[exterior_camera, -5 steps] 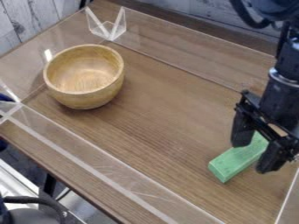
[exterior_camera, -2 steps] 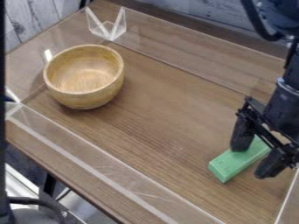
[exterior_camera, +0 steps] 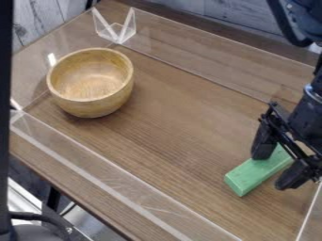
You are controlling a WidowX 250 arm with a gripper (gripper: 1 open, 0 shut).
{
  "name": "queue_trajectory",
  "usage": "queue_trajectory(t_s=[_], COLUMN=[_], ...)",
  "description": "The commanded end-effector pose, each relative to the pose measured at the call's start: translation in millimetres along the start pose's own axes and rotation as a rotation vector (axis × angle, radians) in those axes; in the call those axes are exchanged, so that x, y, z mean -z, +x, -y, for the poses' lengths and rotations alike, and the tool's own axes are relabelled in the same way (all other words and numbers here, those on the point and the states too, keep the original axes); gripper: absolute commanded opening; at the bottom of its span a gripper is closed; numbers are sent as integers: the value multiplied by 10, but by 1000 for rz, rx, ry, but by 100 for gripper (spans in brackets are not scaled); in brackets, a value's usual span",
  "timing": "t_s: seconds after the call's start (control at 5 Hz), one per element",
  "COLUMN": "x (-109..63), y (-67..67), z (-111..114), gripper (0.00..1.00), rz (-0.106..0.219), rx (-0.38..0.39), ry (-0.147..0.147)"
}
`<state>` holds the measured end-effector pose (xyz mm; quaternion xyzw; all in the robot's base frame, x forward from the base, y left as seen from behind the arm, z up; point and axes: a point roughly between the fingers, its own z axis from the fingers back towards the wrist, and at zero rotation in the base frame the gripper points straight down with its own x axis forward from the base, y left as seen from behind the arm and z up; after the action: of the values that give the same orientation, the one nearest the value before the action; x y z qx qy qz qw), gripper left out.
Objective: Put the green block in the brown bowl
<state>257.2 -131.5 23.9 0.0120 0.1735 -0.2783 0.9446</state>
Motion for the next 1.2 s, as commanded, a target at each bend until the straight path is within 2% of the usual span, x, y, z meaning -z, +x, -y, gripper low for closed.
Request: queue_trajectory(t_s=[0.0,0.6,1.0], x=[248,342,393], y=[-70,-78,-164], z=[-1,-110,-129], gripper=[100,100,100], rz=[-56,-81,-81], rx=[44,191,192], ry=[-26,5,30])
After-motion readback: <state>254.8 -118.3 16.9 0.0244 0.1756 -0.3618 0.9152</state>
